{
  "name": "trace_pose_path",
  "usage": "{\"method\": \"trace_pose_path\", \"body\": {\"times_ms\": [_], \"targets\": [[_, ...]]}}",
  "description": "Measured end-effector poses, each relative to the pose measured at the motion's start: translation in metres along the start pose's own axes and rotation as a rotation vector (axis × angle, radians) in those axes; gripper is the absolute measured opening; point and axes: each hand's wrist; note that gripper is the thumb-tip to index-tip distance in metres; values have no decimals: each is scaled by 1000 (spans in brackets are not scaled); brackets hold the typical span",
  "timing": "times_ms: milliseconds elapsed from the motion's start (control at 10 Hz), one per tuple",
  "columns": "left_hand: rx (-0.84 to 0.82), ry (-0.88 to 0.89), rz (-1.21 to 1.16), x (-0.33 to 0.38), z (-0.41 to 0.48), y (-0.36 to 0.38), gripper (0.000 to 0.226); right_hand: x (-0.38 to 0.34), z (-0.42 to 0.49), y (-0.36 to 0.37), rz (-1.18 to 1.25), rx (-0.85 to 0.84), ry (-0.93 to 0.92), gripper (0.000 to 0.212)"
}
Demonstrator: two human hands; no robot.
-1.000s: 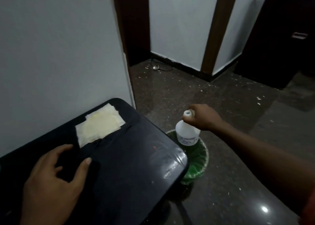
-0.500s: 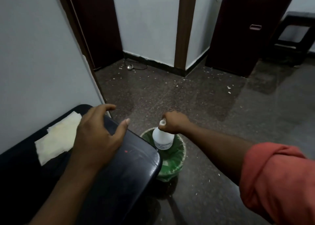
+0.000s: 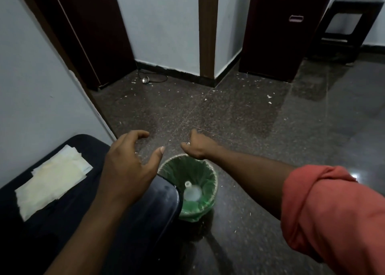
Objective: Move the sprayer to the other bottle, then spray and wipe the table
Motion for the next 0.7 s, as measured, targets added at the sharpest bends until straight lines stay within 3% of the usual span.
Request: {"method": "trace_pose_path", "body": {"times_ms": [100,200,400,700], "targets": [[-7,2,15,2,1,1,41,-5,-7,-10,140,-87,-10,55],[0,7,39,2,1,0,40,-11,-15,-19,-19,-156,-41,31],[3,15,59,3,-2,-4,39,-9,-18,-14,-209,-136,-186,31],[-15,-4,53,-3,-5,-11,40,-14,-14,-1,-257,37,-52,39]]}}
Point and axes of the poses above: each hand's wrist, its own z-axis towards the middle knuckle, its own y-axis out of the palm, x = y × z, and after that the axes turned 11 degrees about -x, right-handed
